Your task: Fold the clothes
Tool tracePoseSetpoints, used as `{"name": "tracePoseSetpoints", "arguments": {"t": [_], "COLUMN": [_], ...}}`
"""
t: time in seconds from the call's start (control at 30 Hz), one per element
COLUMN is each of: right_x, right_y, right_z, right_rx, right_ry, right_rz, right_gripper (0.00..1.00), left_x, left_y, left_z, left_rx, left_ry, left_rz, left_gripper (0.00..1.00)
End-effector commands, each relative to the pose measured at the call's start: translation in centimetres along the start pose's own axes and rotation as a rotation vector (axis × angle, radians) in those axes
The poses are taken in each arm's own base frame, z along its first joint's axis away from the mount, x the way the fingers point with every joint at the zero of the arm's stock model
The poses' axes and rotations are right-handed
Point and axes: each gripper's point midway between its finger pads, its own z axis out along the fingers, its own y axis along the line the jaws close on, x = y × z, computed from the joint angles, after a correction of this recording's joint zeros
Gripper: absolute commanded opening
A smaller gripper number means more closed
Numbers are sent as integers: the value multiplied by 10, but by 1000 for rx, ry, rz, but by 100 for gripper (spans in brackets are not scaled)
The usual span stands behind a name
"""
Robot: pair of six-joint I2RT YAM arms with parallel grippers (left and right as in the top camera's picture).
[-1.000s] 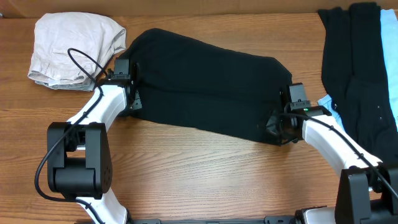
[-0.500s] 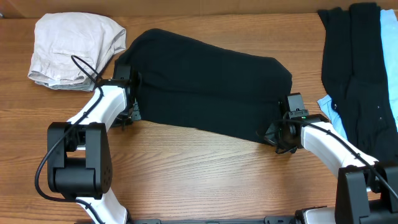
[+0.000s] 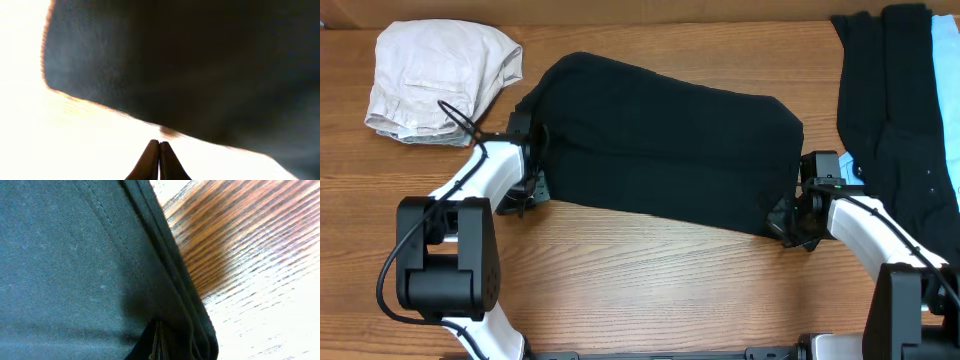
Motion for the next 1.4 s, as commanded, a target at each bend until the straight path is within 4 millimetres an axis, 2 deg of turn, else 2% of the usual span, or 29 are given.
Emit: {"name": "tracePoseSetpoints", "arguments": {"t": [0.0, 0.13, 0.27, 0.37, 0.53, 0.6, 0.67, 0.73, 0.87, 1.1, 1.37], "right_x": [7, 7, 1, -9, -21, -22, -23, -23, -23, -17, 2], "right_y": [-14, -23, -32, -41, -55, -56, -55, -55, -51, -54, -61], "right_z": [6, 5, 4, 1, -5, -5, -5, -5, -5, -5, -7], "right_rx": [33, 54, 55, 51, 46, 46, 43, 42, 20, 32, 61], "right_ry": [29, 40, 35, 23, 10, 8, 6, 6, 9, 34, 109], "right_rz": [-26, 1, 39, 49, 88, 94, 86, 86, 71, 75, 86], "right_gripper": [4, 4, 4, 4, 4, 4, 4, 4, 4, 4, 4], "left_x": [-38, -46, -55, -56, -56, -52, -44, -40, -33, -16, 4], "left_y": [-17, -16, -18, -21, -27, -30, -36, -38, -38, 1, 32], "left_z": [-56, -89, -92, -83, -60, -50, -33, -24, -8, 11, 18], "left_rx": [123, 148, 157, 161, 169, 177, 195, 202, 194, 32, -17], "left_ry": [-70, -73, -108, -120, -138, -138, -128, -127, -132, -76, 28], "left_rz": [39, 95, 105, 102, 98, 99, 102, 102, 93, -155, -213], "left_gripper": [5, 6, 19, 23, 19, 17, 9, 6, 4, 4, 4]}}
